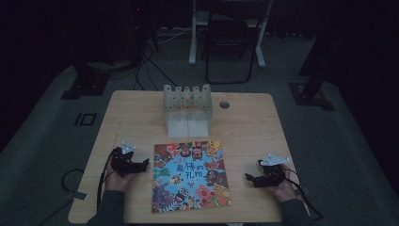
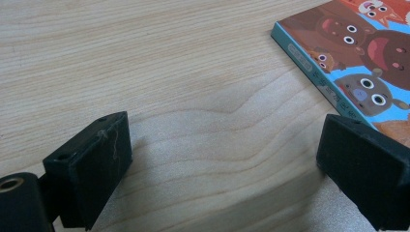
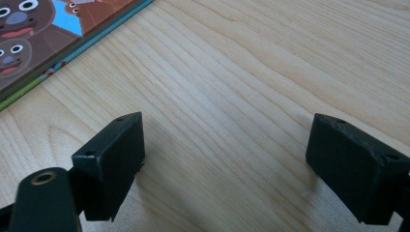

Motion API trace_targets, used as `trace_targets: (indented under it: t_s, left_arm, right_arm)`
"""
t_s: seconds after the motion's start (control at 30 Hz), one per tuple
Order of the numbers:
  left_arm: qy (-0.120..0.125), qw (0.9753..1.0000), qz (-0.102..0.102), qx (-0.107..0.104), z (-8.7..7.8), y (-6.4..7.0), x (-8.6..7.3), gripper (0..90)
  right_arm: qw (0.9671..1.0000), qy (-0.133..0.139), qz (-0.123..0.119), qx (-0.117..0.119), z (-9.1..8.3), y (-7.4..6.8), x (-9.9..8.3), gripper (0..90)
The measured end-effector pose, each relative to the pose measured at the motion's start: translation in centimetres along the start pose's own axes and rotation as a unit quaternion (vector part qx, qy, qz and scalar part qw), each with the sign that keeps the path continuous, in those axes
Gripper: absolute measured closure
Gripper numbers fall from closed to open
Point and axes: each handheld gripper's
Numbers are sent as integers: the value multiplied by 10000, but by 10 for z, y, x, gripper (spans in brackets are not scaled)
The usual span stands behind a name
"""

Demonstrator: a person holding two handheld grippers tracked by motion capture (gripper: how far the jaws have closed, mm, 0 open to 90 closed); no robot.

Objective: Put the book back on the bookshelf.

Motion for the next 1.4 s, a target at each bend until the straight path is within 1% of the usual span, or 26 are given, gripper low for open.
trace_targets:
  t_s: [0.23, 0.33, 0.47, 0.5, 0.57, 0.67, 0.8, 0.87, 0.93, 1.03, 1.1, 1.17, 1.23, 1.33, 1.4]
  left_arm:
    - [1, 10000, 0, 0, 0, 0, 0, 55]
    - [5, 10000, 2, -6, 0, 0, 0, 57]
    - [62, 10000, -4, -21, -2, 2, -1, 90]
    - [70, 10000, 10, -29, -3, 3, -1, 111]
    - [48, 10000, 12, -41, -4, 4, -1, 146]
    - [35, 9999, 59, -77, -4, 5, 0, 146]
    - [47, 9998, 123, -135, -5, 6, -1, 145]
    - [37, 9998, 138, -154, -5, 7, 0, 144]
    - [21, 9997, 183, -183, -5, 8, 1, 145]
    - [-5, 9997, 167, -181, -5, 9, 1, 146]
    - [6, 9997, 176, -182, -5, 10, 1, 146]
    - [3, 9996, 191, -191, -5, 10, 1, 148]
    - [1, 9995, 233, -218, -6, 10, 1, 148]
    - [33, 9992, 272, -278, -6, 11, 0, 148]
    - [47, 9992, 281, -281, -7, 12, 0, 159]
  right_arm:
    - [10000, 0, 9, -12, 0, 0, 0, 129]
    - [10000, -13, 1, -9, 1, -1, 0, 113]
    - [10000, -34, -38, 23, 1, -1, 0, 107]
    - [10000, -33, -37, 25, 1, -1, 0, 109]
    - [10000, 2, -71, 48, 0, -1, 0, 143]
    - [10000, 36, -77, 47, 0, -2, 0, 174]
    - [9999, 68, -94, -53, -2, -3, 0, 191]
    - [9998, 143, -79, -105, -5, -4, 3, 191]
    - [9996, 209, -112, -161, -9, -6, 6, 191]
    - [9991, 285, -200, -238, -14, -11, 12, 192]
    - [9988, 239, -290, -320, -15, -14, 16, 203]
    - [9987, 220, -296, -345, -15, -15, 17, 209]
    - [9983, 191, -364, -425, -15, -17, 20, 215]
    - [9977, 262, -411, -470, -18, -19, 23, 221]
    - [9974, 348, -432, -464, -22, -20, 26, 229]
Point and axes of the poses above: each handheld gripper's, and its own axes: z roughly forward along the jaws, x roughly out of its top, y roughly to its right, and after that the axes turned 10 degrees about x, right-handed
